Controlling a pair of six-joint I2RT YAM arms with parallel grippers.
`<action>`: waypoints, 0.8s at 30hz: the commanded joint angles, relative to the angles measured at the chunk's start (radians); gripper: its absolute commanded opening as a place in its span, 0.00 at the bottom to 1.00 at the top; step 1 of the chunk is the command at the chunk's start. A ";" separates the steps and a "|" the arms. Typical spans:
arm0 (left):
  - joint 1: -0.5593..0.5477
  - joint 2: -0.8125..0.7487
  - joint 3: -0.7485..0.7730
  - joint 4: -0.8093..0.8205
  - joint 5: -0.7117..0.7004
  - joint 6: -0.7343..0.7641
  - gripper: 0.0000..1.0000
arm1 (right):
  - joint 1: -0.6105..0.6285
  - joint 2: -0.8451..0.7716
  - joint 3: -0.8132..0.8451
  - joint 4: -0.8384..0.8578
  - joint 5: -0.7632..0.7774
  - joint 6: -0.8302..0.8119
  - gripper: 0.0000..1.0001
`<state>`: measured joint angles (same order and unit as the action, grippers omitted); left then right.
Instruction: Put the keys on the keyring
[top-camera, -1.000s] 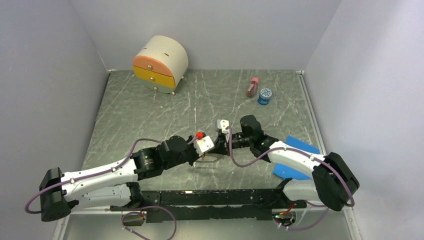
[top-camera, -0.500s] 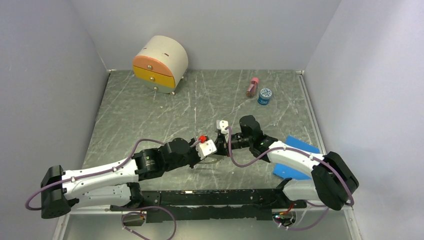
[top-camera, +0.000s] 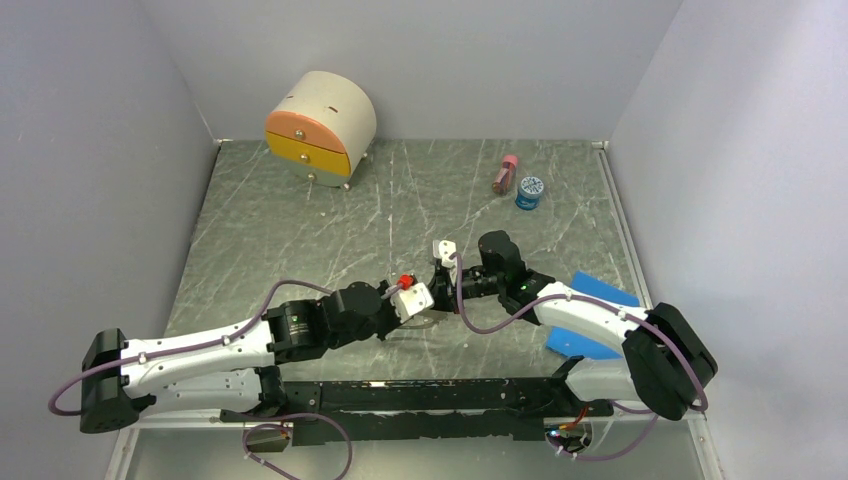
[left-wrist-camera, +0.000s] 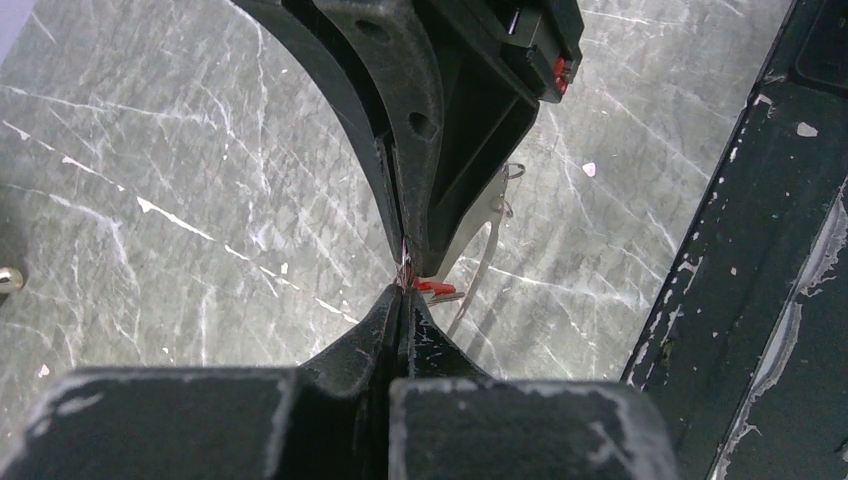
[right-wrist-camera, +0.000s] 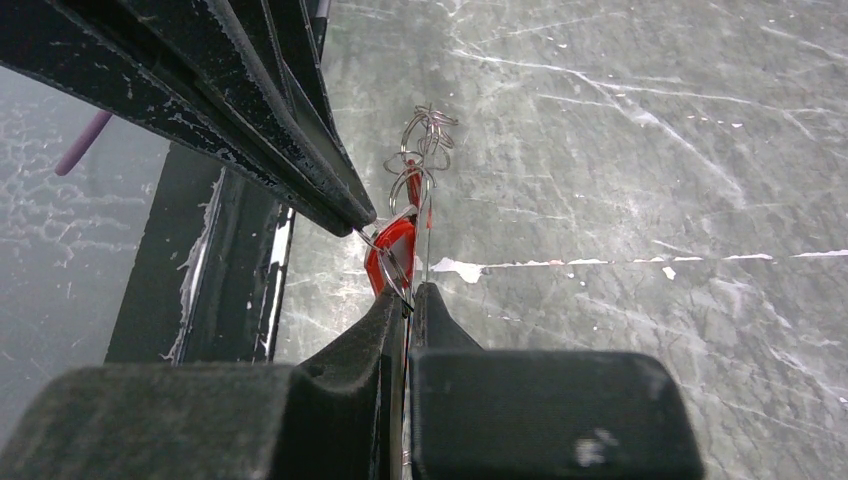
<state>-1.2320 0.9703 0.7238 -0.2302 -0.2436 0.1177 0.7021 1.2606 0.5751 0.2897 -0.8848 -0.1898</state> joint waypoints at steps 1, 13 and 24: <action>-0.015 -0.021 0.029 -0.027 -0.013 -0.045 0.03 | 0.000 -0.015 0.025 0.087 -0.017 0.008 0.00; -0.027 -0.052 -0.029 -0.012 -0.009 -0.084 0.03 | -0.001 -0.021 0.017 0.111 -0.021 0.020 0.00; -0.029 -0.048 -0.039 -0.061 0.008 -0.168 0.03 | 0.000 -0.020 0.017 0.127 -0.027 0.031 0.00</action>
<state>-1.2476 0.9203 0.6903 -0.2558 -0.2607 0.0120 0.7097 1.2606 0.5751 0.3164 -0.9024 -0.1654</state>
